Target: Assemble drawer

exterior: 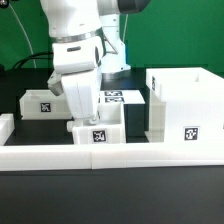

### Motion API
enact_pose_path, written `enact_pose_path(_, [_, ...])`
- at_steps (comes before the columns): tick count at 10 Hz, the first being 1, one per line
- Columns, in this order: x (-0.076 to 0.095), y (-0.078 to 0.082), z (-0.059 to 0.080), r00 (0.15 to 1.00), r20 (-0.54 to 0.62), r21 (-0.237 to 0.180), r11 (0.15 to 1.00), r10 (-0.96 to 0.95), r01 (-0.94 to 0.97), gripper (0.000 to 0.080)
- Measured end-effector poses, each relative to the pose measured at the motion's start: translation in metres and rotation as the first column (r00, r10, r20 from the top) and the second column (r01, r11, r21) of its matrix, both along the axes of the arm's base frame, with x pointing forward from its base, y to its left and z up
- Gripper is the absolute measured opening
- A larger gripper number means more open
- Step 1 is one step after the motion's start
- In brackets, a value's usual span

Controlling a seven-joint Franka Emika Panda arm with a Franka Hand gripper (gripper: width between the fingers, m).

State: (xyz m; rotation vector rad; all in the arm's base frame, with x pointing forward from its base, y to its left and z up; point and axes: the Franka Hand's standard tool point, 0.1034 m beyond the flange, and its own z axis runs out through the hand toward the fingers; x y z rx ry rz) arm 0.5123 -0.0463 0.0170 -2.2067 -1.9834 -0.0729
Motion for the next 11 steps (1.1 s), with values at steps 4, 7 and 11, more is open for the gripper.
enact_pose_path(4, [0.003, 0.009, 0.001, 1.0, -0.012, -0.092, 0.996, 0.001, -0.003, 0.0041])
enact_pose_path(7, [0.003, 0.017, 0.001, 1.0, -0.017, -0.136, 0.991, 0.015, -0.017, 0.0041])
enact_pose_path(11, [0.005, 0.015, 0.002, 1.0, -0.014, -0.138, 0.99, 0.011, -0.013, 0.0041])
